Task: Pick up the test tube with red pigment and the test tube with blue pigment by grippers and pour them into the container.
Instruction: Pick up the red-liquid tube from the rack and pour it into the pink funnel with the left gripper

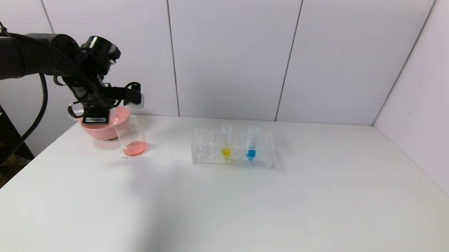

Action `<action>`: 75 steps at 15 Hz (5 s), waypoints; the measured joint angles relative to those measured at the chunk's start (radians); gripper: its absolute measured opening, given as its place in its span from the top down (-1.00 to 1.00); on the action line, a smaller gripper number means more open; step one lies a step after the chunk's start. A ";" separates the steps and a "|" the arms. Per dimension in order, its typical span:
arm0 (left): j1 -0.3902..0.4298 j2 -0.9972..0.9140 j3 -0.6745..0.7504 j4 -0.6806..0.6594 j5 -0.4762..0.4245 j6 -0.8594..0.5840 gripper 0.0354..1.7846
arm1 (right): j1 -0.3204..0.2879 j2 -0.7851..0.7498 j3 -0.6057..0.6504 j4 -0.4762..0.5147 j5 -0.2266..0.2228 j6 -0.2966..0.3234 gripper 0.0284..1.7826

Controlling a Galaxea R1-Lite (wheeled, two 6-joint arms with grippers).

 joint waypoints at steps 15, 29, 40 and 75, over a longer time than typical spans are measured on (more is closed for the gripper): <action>-0.027 0.005 0.000 0.008 0.083 0.011 0.52 | 0.000 0.000 0.000 0.000 0.000 0.000 -0.99; -0.043 0.005 0.000 0.009 0.125 0.026 0.52 | 0.000 0.000 0.000 0.000 0.000 0.000 -0.99; -0.038 -0.063 0.001 0.013 0.040 -0.107 0.52 | 0.000 0.000 0.000 0.000 0.000 0.000 -0.99; -0.091 0.014 0.000 -0.009 0.301 0.036 0.52 | 0.000 0.000 0.000 0.000 0.000 0.000 -0.99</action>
